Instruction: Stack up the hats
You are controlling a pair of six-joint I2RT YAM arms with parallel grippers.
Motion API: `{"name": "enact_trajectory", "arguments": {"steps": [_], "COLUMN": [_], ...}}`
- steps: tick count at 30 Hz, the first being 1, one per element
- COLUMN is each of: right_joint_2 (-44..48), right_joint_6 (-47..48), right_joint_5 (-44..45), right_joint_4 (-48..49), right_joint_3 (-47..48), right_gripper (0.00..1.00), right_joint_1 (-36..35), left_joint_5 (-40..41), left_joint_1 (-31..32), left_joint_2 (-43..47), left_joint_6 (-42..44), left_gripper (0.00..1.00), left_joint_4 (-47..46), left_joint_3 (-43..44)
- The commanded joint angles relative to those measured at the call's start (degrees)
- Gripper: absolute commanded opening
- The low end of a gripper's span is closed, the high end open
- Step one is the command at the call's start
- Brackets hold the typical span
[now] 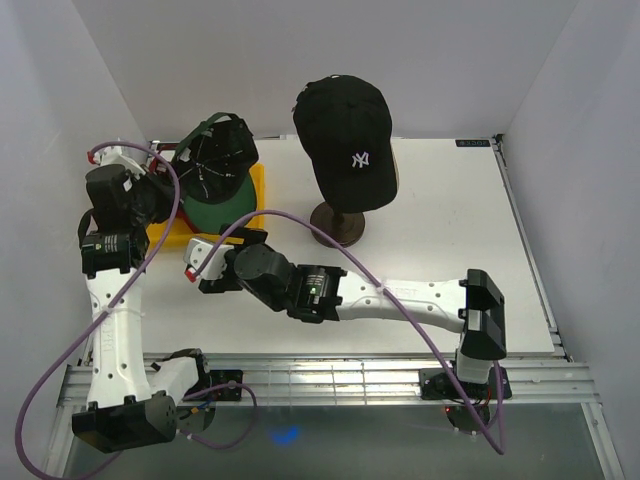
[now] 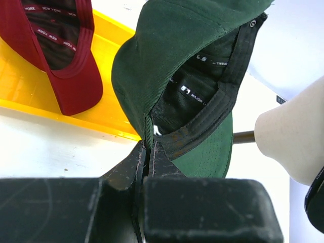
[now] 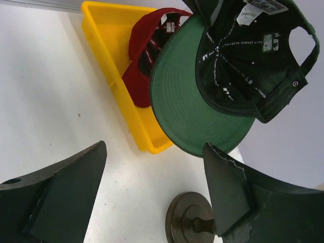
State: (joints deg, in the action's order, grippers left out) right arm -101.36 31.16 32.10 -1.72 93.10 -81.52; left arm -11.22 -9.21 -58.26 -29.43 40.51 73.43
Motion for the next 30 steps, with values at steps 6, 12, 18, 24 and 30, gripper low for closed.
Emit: {"name": "enact_trajectory", "arguments": {"steps": [6,12,18,24,30], "right_joint_2": [-7.96,-11.83,-13.25,-14.39,-13.16], "right_joint_6": [10.93,15.42,15.86,18.32,18.76], "right_joint_5": [8.23,10.79,9.48,9.65,9.65], "right_joint_4": [15.75,20.43,21.14,24.47,27.29], "right_joint_3": [1.65,3.75,4.37,5.07,3.67], "right_gripper": [0.86,0.87,0.86,0.82,0.62], "right_joint_1": [-0.58,0.65,2.50,3.29,4.00], "left_joint_5": [-2.93,-3.28,-3.89,-4.24,-4.07], "left_joint_1": [-0.02,0.07,0.34,0.69,1.21], "left_joint_2": [3.33,4.20,4.73,4.82,4.56], "left_joint_6": [-0.28,0.25,0.25,0.25,0.43], "left_gripper": [0.00,0.00,0.00,0.00,0.00], "left_joint_4": [0.44,1.59,1.76,2.03,2.29], "left_joint_3": [-0.39,0.05,-0.04,0.14,1.01]}}
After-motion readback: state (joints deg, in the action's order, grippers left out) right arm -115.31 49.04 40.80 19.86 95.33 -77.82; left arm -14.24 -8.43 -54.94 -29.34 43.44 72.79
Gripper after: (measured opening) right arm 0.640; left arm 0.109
